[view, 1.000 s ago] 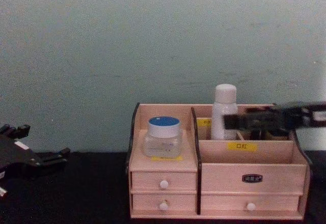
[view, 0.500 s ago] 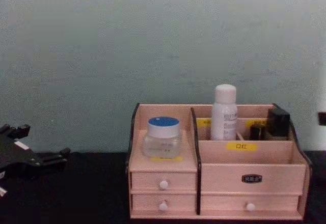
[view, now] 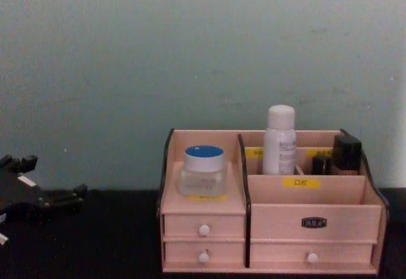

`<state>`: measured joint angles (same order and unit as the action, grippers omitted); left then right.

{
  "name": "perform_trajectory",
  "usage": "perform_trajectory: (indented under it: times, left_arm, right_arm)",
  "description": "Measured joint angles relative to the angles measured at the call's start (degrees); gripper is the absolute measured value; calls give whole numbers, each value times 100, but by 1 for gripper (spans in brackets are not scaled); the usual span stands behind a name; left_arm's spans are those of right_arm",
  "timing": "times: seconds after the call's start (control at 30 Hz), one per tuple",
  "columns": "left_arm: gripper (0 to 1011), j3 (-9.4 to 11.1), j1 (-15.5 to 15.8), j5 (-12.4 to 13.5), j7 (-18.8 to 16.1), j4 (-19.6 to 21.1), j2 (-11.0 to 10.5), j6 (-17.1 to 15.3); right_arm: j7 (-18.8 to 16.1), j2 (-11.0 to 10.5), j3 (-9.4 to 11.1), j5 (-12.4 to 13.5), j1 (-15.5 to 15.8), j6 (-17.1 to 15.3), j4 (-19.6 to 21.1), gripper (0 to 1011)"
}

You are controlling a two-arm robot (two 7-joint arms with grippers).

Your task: Pick up the facial cleanser and watermelon frost from the table and place them into the tiered storage box.

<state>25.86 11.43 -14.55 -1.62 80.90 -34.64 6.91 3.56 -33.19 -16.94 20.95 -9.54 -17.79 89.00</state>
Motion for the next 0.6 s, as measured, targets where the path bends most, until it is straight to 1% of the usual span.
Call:
perform_trajectory:
  times: [0.23, 0.6]
  left_arm:
    - [1001, 0, 1, 0, 0, 0, 0, 0]
    - [1001, 0, 0, 0, 0, 0, 0, 0]
  right_arm:
    - [-11, 165, -54, -165, -71, -26, -273, 1003]
    - [-19, 152, -55, -158, -69, -27, -251, 1002]
